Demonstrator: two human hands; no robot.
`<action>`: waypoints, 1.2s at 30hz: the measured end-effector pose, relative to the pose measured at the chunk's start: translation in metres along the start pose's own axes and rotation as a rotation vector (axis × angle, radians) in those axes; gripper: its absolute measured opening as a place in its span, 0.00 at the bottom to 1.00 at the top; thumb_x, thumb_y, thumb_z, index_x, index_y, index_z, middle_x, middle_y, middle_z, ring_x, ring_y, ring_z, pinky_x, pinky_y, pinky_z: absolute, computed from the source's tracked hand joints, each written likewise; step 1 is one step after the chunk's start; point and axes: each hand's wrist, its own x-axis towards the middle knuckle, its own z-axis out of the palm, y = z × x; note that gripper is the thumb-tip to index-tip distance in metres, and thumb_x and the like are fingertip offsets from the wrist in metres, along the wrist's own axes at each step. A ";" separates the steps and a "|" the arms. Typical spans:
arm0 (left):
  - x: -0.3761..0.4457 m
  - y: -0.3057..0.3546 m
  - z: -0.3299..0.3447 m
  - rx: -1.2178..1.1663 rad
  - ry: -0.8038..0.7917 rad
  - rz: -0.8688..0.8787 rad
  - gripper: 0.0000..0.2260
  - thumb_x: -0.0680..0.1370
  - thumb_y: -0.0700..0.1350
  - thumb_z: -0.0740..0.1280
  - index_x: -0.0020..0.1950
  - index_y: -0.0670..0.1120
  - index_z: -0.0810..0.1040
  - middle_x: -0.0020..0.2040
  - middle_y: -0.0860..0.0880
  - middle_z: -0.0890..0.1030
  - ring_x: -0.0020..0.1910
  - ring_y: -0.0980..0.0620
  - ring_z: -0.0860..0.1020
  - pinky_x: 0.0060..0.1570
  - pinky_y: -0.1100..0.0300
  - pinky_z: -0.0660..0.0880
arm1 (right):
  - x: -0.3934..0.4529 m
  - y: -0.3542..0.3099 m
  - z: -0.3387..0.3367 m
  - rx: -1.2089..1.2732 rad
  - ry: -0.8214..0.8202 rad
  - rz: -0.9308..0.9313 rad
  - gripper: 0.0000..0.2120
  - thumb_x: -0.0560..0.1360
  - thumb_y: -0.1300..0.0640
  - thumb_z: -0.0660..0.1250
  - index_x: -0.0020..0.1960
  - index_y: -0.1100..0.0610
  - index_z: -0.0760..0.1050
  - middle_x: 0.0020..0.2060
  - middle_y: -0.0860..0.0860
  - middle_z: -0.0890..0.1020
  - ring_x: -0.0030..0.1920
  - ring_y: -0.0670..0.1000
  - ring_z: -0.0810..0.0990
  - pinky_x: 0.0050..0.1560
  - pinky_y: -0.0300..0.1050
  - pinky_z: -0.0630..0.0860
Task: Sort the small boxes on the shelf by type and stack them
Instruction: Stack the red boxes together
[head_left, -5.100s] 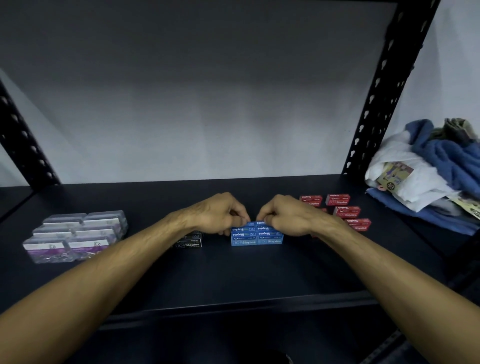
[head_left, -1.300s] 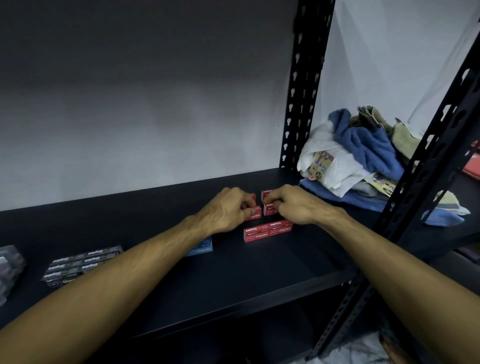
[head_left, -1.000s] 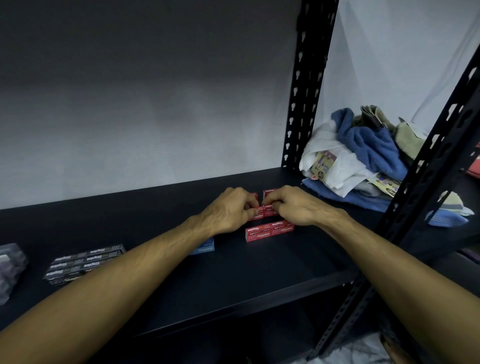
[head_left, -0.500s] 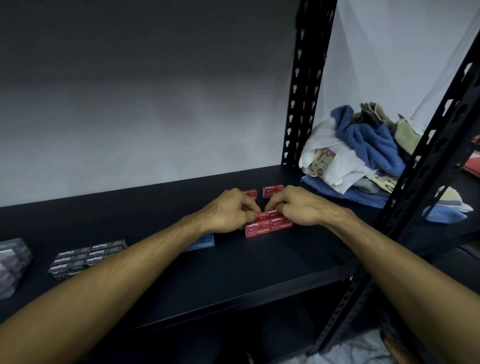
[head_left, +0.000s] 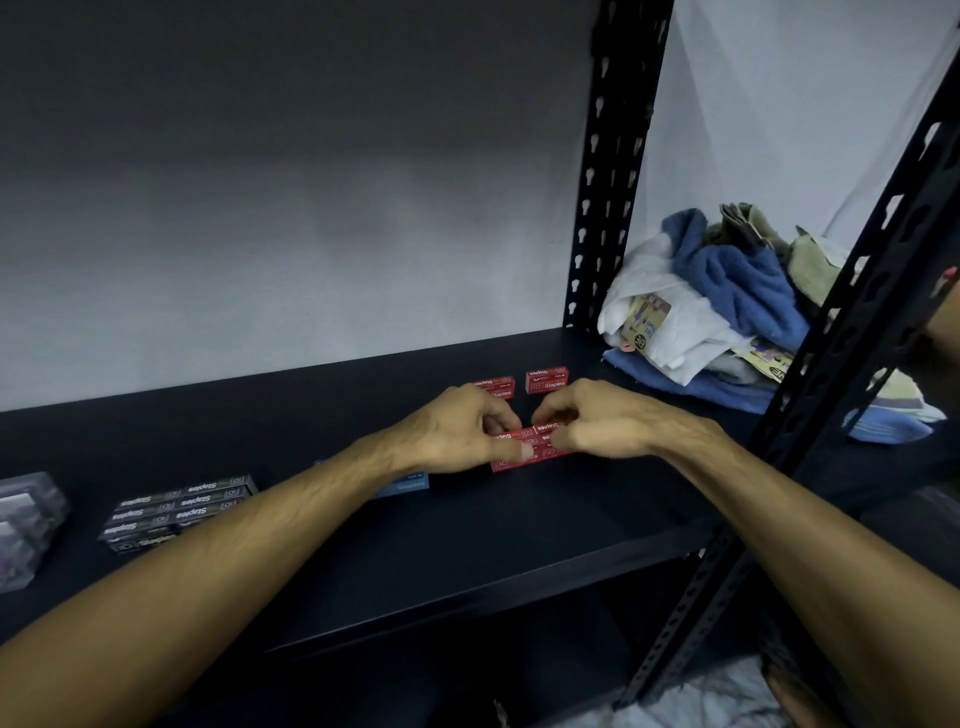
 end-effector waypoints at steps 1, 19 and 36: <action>0.000 0.001 0.001 0.029 -0.002 0.005 0.17 0.72 0.57 0.74 0.58 0.53 0.83 0.46 0.56 0.82 0.40 0.63 0.79 0.40 0.70 0.71 | -0.001 -0.001 0.000 -0.019 -0.013 -0.001 0.17 0.70 0.51 0.70 0.59 0.44 0.78 0.45 0.43 0.82 0.44 0.43 0.80 0.44 0.41 0.75; 0.002 0.006 0.014 0.167 0.093 0.011 0.14 0.73 0.49 0.74 0.57 0.50 0.82 0.47 0.52 0.84 0.45 0.55 0.82 0.49 0.56 0.81 | 0.001 0.005 0.011 -0.142 0.046 -0.099 0.13 0.74 0.58 0.70 0.58 0.48 0.80 0.47 0.45 0.80 0.42 0.43 0.79 0.41 0.36 0.72; 0.000 0.006 0.013 0.194 0.076 0.015 0.14 0.73 0.51 0.73 0.57 0.50 0.82 0.47 0.53 0.83 0.45 0.55 0.82 0.49 0.53 0.81 | 0.001 0.000 0.006 -0.190 0.007 -0.071 0.14 0.75 0.56 0.70 0.59 0.46 0.80 0.49 0.48 0.81 0.44 0.47 0.81 0.44 0.45 0.79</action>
